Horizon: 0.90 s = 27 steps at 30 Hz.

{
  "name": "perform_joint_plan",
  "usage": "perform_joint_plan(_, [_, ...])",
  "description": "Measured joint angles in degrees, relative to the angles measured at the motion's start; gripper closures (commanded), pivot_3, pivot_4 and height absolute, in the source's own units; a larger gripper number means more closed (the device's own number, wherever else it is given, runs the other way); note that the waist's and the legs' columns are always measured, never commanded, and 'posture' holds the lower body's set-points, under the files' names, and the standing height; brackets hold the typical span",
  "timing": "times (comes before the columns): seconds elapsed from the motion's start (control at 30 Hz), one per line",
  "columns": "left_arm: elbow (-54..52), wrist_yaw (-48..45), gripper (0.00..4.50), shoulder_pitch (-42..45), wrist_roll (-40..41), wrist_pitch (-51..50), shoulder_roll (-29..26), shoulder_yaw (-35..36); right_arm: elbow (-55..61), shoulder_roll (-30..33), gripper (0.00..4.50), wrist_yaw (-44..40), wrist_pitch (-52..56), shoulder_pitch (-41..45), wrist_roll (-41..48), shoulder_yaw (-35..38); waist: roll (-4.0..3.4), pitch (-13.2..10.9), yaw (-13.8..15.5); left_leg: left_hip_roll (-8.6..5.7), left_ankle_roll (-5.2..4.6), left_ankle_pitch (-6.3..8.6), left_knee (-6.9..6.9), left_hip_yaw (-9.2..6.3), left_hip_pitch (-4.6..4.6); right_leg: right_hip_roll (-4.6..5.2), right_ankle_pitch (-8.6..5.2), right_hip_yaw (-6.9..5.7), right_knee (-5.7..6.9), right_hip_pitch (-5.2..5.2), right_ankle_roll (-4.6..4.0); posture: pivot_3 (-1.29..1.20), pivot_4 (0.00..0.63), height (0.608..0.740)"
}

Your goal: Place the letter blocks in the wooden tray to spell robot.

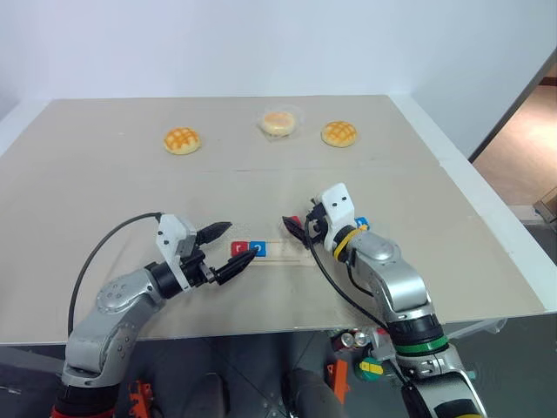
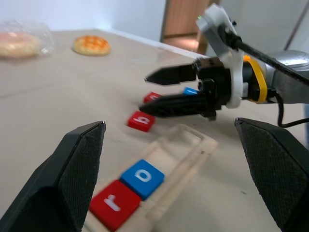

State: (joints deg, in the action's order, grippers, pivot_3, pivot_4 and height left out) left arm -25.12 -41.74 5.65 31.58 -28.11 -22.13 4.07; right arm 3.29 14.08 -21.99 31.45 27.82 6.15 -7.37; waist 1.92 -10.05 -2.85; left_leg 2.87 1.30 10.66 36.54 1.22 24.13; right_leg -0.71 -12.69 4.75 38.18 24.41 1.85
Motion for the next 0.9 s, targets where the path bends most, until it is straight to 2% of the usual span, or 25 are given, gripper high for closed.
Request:
perform_joint_plan(0.3, [-1.10,-1.51,0.06,0.11,1.10,-1.88,-4.33,-2.23,-0.78,-3.78,0.00,4.35,1.29,0.00,-1.49,-0.25,0.00,0.00,0.04,0.00,0.01,0.00,-0.07,0.01,0.03,0.01,-0.11,0.00,-0.02,0.03,-0.12,0.00,0.150,0.739])
perform_joint_plan(0.87, [-1.31,-1.31,0.06,-0.10,0.17,-0.86,-4.50,-4.24,-2.38,-5.35,0.00,5.90,2.11,-1.96,-2.64,-0.58,0.02,0.01,0.00,0.01,0.01,0.00,-0.09,0.00,-0.01,0.00,-0.17,0.00,-0.02,0.02,-0.23,0.00,0.150,0.739])
perform_joint_plan(0.9, [-1.31,-1.34,0.02,-0.12,-0.06,-0.68,-4.54,-4.35,-2.41,-5.33,0.27,5.88,2.10,-1.84,-2.91,-0.76,0.01,0.01,-0.01,0.02,0.00,0.00,-0.09,0.00,-0.01,0.00,-0.18,0.00,-0.02,0.02,-0.24,0.00,0.150,0.739])
